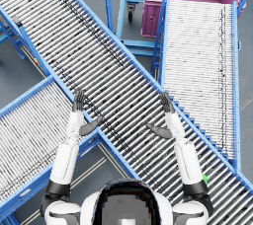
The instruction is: Pick up the oil and place it on the left assembly line, put the cola on the right, and keep Sprite still
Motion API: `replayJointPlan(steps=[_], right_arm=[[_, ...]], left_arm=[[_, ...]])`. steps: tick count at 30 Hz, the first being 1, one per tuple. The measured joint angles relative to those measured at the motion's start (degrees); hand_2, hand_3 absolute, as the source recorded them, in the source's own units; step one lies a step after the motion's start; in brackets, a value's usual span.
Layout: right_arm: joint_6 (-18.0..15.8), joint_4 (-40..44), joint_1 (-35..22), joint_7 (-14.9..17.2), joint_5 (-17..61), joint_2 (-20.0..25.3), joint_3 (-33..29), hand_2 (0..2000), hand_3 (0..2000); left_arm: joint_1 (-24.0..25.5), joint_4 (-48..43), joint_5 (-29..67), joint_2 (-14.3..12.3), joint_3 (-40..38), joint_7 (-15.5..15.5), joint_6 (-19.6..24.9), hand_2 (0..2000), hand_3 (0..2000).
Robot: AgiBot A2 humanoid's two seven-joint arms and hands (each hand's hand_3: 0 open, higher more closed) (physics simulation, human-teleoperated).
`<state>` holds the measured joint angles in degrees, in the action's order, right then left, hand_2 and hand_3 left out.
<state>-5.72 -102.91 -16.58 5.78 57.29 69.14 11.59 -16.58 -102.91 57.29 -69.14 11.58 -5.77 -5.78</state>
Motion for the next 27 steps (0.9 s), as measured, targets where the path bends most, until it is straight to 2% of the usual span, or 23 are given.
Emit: replayJointPlan(steps=[27], right_arm=[[0.0,0.0,0.0,0.0,0.0,0.0,0.0,0,0]], left_arm=[[0.0,0.0,0.0,0.0,0.0,0.0,0.0,0,0]])
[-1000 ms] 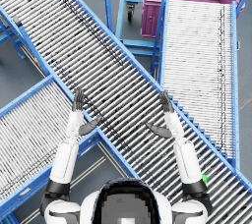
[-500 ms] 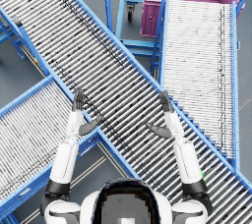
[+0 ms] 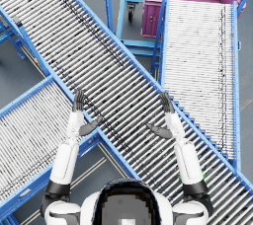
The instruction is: Pick up the oil and place it on the left assembly line, put the cola on the right, and keep Sprite still
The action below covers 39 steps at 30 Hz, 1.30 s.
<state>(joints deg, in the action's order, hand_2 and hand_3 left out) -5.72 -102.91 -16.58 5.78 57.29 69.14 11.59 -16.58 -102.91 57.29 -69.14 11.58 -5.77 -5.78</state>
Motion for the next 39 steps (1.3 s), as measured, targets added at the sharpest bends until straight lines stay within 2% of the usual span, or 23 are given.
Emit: replayJointPlan(steps=[4,5,8,13,22,24,32,39], right_arm=[[0.0,0.0,0.0,0.0,0.0,0.0,0.0,0,0],[1.62,0.32,-0.14,-1.64,0.0,0.26,0.24,0,0],[4.21,0.27,-1.2,-4.26,0.0,1.4,-0.56,0,0],[5.43,-2.14,-3.67,-5.49,-0.01,3.06,-5.08,0,0],[5.7,-5.62,-8.05,-5.77,22.94,4.71,-11.67,0,0],[5.71,-5.83,-8.95,-5.78,26.11,4.82,-13.15,0,0],[5.71,-5.36,-9.77,-5.78,29.2,5.11,-18.9,0,0],[5.71,-4.09,-9.36,-5.78,29.39,5.36,-22.59,0,0]], left_arm=[[0.0,0.0,0.0,0.0,0.0,0.0,0.0,0,0],[0.0,0.0,0.0,0.0,0.0,0.0,0.0,0,0],[-0.45,-0.3,0.0,-0.83,-0.22,3.64,3.65,0,0],[-4.69,-2.41,-0.01,-3.28,-4.43,5.36,5.37,0,0],[-12.4,-4.89,22.94,-5.55,-10.65,5.74,5.76,0,0],[-13.79,-4.96,26.11,-5.71,-12.0,5.75,5.77,0,0],[-17.18,-4.86,29.19,-5.76,-16.9,5.76,5.78,0,0],[-16.78,-4.16,29.39,-6.04,-18.49,5.76,5.78,0,0]])
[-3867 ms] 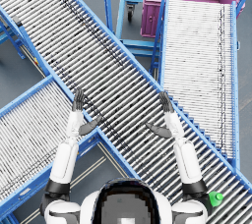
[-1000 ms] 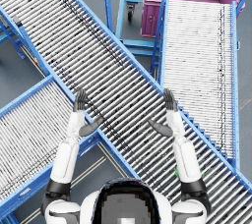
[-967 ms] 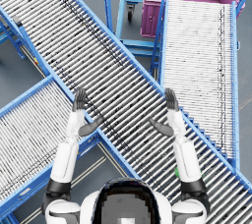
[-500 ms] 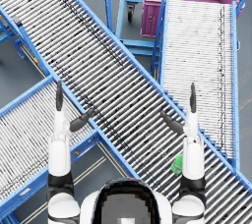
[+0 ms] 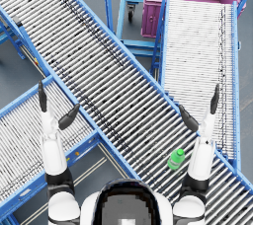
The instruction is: Pick up the oil and place it on the left assembly line, put the cola on the right, and keep Sprite still
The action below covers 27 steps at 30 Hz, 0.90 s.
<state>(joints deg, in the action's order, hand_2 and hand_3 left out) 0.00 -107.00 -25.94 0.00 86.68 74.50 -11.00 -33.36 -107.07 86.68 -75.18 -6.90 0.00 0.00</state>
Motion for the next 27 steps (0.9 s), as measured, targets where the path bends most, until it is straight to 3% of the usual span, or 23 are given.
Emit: replayJointPlan(steps=[27], right_arm=[[0.0,0.28,2.17,0.0,0.02,1.17,0.86,0,0]], left_arm=[[2.15,0.0,0.02,-1.06,-0.42,0.0,0.0,0,0]])
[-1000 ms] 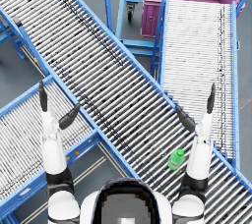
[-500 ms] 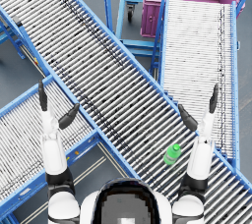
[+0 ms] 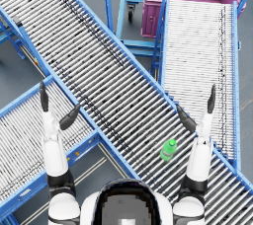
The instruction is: Pick up the oil and place it on the left assembly line, put the cola on the right, and keep Sprite still
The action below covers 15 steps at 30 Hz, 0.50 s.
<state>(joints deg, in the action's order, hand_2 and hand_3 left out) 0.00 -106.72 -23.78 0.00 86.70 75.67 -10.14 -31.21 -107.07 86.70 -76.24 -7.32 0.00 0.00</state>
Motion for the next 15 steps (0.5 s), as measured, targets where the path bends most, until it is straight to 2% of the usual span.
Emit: replayJointPlan(steps=[8,15], right_arm=[[0.0,-1.01,-0.85,0.0,0.0,-0.09,0.04,0,0],[0.0,-0.52,-0.8,0.0,0.0,0.07,0.14,0,0]], left_arm=[[-1.41,-0.62,-0.01,0.23,-1.27,0.0,0.0,0,0],[-0.73,0.06,-0.01,-0.03,-0.85,0.0,0.0,0,0]])
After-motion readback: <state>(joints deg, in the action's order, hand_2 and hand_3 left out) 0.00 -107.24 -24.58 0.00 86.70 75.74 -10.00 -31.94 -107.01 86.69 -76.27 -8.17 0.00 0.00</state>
